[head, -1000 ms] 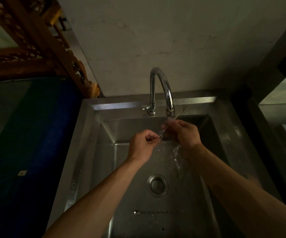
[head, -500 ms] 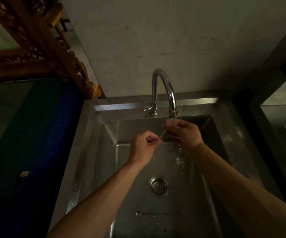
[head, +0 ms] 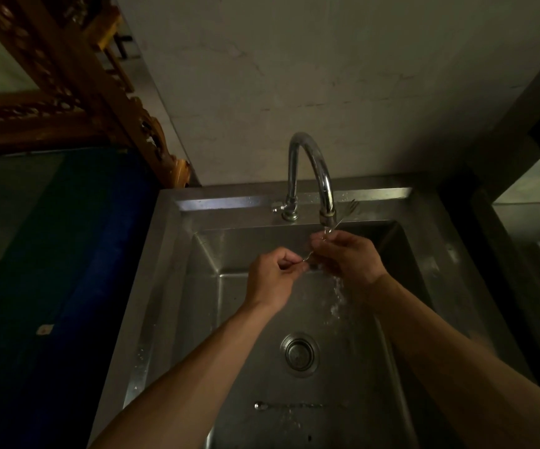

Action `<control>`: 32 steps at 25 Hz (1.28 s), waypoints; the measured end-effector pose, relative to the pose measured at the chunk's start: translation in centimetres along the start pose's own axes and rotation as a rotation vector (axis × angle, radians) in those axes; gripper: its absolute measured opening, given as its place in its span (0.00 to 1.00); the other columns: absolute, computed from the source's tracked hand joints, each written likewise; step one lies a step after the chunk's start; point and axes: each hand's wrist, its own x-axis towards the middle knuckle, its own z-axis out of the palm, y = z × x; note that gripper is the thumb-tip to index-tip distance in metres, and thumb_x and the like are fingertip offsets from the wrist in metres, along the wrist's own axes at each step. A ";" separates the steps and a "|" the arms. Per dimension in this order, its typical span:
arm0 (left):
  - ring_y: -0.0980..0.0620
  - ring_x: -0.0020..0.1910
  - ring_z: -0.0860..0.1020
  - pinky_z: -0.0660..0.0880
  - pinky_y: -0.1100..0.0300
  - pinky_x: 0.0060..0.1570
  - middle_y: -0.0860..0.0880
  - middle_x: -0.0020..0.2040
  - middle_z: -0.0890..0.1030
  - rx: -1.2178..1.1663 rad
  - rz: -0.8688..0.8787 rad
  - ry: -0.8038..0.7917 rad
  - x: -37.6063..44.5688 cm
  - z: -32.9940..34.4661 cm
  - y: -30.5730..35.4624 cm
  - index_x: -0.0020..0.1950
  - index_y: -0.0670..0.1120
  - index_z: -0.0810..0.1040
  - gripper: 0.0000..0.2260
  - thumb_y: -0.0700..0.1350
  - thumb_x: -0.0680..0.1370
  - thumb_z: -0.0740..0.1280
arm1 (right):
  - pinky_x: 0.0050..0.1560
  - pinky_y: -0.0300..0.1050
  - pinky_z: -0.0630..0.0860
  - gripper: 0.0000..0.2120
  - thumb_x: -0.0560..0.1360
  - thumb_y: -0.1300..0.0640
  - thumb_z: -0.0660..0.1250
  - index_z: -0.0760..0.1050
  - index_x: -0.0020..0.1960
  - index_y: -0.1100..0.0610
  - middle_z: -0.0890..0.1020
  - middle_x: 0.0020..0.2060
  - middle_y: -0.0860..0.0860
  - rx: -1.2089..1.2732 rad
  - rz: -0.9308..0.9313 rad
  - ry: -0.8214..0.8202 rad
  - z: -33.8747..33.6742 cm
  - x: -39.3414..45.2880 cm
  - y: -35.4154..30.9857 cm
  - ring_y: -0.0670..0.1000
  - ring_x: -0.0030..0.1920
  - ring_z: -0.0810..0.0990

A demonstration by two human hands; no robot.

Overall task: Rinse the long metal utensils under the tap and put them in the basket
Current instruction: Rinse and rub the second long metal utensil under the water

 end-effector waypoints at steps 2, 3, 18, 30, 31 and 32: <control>0.68 0.28 0.75 0.69 0.75 0.33 0.55 0.32 0.78 -0.016 0.010 -0.019 0.1 0.4 0.2 0.37 0.50 0.78 0.08 0.39 0.70 0.73 | 0.53 0.53 0.78 0.06 0.74 0.56 0.70 0.81 0.46 0.59 0.85 0.41 0.55 -0.019 -0.010 0.023 -0.3 -0.1 0.0 0.57 0.46 0.83; 0.67 0.28 0.75 0.69 0.75 0.33 0.55 0.32 0.78 -0.021 0.015 -0.025 0.1 0.6 0.4 0.36 0.51 0.78 0.09 0.39 0.70 0.73 | 0.52 0.52 0.79 0.06 0.74 0.57 0.71 0.81 0.45 0.59 0.85 0.40 0.55 -0.027 -0.020 0.023 -0.5 -0.2 -0.1 0.56 0.45 0.83; 0.66 0.29 0.74 0.69 0.72 0.34 0.56 0.31 0.78 0.021 0.004 -0.010 -0.8 -0.1 -0.3 0.36 0.51 0.78 0.08 0.40 0.71 0.73 | 0.41 0.42 0.82 0.12 0.78 0.51 0.65 0.81 0.48 0.59 0.86 0.40 0.54 0.052 -0.054 0.145 -1.0 0.0 -0.9 0.49 0.40 0.85; 0.65 0.31 0.76 0.71 0.71 0.35 0.56 0.32 0.79 0.157 -0.001 0.074 -2.6 -3.9 -2.8 0.35 0.52 0.78 0.08 0.42 0.69 0.74 | 0.39 0.45 0.80 0.11 0.80 0.54 0.61 0.79 0.52 0.59 0.86 0.44 0.56 0.250 0.095 0.049 2.0 -0.4 0.9 0.51 0.40 0.86; 0.65 0.32 0.76 0.71 0.71 0.35 0.56 0.32 0.79 0.169 0.001 0.076 -2.6 -4.0 -2.9 0.35 0.52 0.79 0.07 0.42 0.69 0.74 | 0.39 0.45 0.80 0.11 0.80 0.54 0.62 0.79 0.52 0.59 0.86 0.43 0.56 0.238 0.089 0.065 2.1 -0.4 0.9 0.51 0.39 0.86; 0.65 0.32 0.76 0.71 0.70 0.35 0.56 0.32 0.79 0.176 0.000 0.078 -2.6 -4.0 -3.1 0.35 0.51 0.79 0.07 0.42 0.69 0.74 | 0.39 0.44 0.80 0.10 0.80 0.54 0.63 0.79 0.51 0.59 0.86 0.43 0.56 0.219 0.081 0.058 2.1 -0.5 0.8 0.51 0.39 0.86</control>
